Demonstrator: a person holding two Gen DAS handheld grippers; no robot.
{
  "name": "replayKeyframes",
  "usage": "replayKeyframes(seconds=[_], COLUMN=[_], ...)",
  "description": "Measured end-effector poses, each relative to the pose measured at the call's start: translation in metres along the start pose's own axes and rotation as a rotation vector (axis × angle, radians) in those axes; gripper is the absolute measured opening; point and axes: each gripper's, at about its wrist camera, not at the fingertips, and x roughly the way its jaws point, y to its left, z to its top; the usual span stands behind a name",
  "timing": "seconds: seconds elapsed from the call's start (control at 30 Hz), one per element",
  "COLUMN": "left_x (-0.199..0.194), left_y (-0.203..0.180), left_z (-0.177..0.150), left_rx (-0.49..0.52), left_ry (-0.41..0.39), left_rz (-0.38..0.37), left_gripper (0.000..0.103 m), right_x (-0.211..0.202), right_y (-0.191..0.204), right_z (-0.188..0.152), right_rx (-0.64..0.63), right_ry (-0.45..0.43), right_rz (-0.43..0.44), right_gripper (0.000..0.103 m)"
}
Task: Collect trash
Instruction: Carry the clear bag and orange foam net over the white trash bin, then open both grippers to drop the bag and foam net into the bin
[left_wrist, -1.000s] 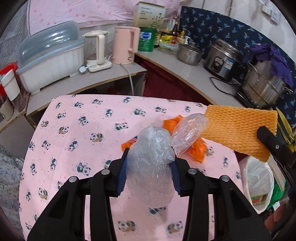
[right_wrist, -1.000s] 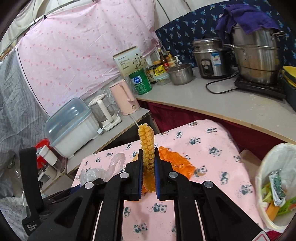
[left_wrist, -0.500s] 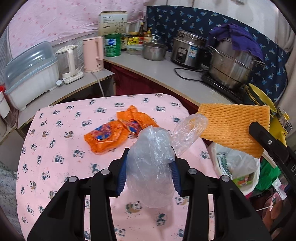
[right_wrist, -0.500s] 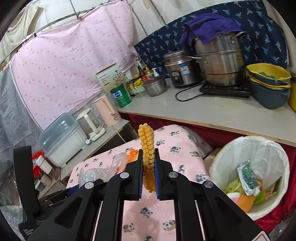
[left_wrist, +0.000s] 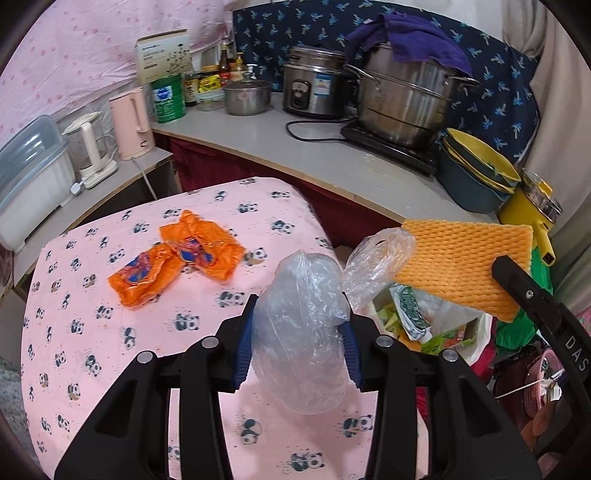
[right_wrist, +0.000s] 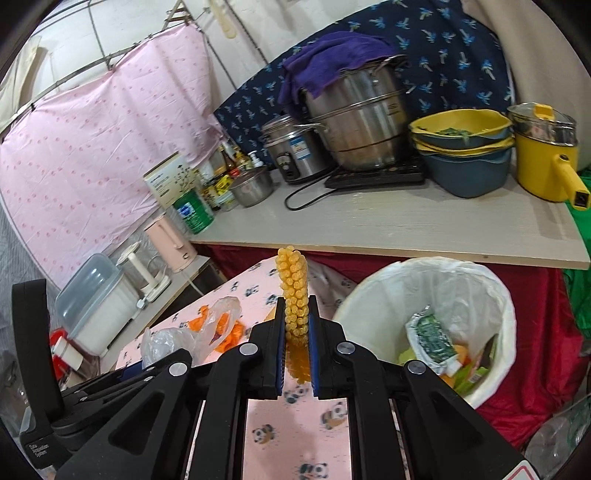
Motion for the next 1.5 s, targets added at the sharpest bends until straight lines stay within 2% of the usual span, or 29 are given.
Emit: replayKeyframes(seconds=[0.4,0.93,1.03,1.13,1.2,1.27,1.4,1.5], left_x=[0.019,0.07,0.082,0.089,0.091,0.092,0.095,0.096], left_y=[-0.065,-0.139,-0.145,-0.146,-0.145,-0.142,-0.131,-0.12], left_z=[0.002,-0.003,-0.004,-0.003,-0.003,-0.001,0.002,0.003], left_rx=[0.096,0.208,0.219,0.209,0.201,0.194,0.169,0.151], left_ry=[0.022,0.104,0.117,0.12,0.112,0.104,0.111,0.114], left_rz=[-0.056,-0.137,-0.145,-0.15,-0.144,-0.137,-0.121,-0.107], left_gripper=[0.039,0.041,0.044,0.055,0.067,0.071,0.073,0.073], right_x=[-0.021,-0.016,-0.012,-0.008,-0.006,-0.004,0.004,0.012], right_y=[-0.066,-0.126,-0.136,-0.142,-0.144,-0.144,-0.139,-0.131], right_z=[0.011,0.003,0.002,0.002,0.002,0.002,0.003,0.003], right_rx=[0.083,0.153,0.168,0.177,0.181,0.181,0.171,0.156], right_ry=[-0.044,-0.035,-0.029,-0.025,-0.024,-0.021,-0.009,0.007], right_rz=[-0.083,-0.173,-0.186,-0.195,-0.198,-0.199,-0.187,-0.172], right_gripper=[0.01,0.01,0.01,0.01,0.01,0.01,0.011,0.016])
